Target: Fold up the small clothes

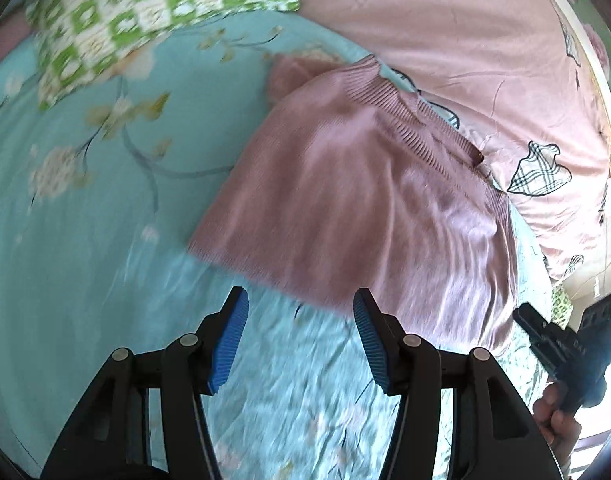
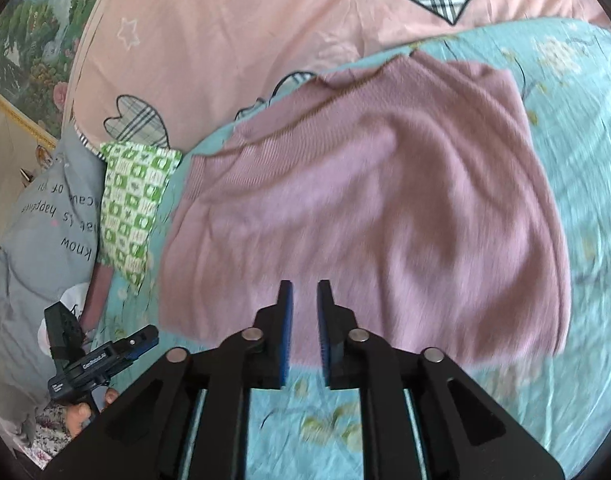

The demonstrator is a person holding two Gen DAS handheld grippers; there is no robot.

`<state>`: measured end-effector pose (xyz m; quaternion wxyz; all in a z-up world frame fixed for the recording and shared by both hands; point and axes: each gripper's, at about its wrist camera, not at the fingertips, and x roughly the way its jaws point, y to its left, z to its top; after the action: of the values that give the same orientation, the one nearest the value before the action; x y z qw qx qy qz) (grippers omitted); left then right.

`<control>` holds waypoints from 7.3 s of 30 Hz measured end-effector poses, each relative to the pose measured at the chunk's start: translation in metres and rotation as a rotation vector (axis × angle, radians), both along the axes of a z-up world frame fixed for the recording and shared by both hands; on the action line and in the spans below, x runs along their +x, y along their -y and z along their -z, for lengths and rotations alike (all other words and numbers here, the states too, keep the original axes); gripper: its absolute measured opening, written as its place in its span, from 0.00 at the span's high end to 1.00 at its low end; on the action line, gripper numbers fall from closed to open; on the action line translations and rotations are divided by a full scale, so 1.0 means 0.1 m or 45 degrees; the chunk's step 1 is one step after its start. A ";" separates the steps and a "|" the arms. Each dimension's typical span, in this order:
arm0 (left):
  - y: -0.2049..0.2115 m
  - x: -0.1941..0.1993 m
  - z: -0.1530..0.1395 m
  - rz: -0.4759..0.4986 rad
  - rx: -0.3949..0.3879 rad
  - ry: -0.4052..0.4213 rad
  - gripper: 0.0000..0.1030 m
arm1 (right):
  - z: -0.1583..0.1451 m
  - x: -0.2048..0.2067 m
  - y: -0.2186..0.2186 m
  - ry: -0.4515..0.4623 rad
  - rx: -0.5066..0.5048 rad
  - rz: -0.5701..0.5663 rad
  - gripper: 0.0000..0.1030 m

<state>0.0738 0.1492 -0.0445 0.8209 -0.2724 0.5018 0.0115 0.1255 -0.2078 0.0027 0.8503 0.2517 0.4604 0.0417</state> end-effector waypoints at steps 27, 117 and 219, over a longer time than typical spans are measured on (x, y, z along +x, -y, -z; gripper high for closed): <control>-0.05 0.13 0.45 -0.183 -0.330 -0.047 0.43 | 0.09 -0.59 -0.36 -0.063 0.014 -0.073 0.58; 3.74 1.10 0.16 1.102 0.200 0.259 0.78 | 0.32 0.63 1.69 -0.022 0.066 0.053 0.82; 0.10 -0.26 -0.07 0.273 0.204 0.031 0.39 | 0.12 -0.25 -0.68 -0.078 0.038 -0.178 0.56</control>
<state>0.0478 0.1396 -0.0376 0.8426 -0.1510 0.5154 -0.0394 0.1008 -0.1399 -0.0095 0.8269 0.2330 0.5019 0.1001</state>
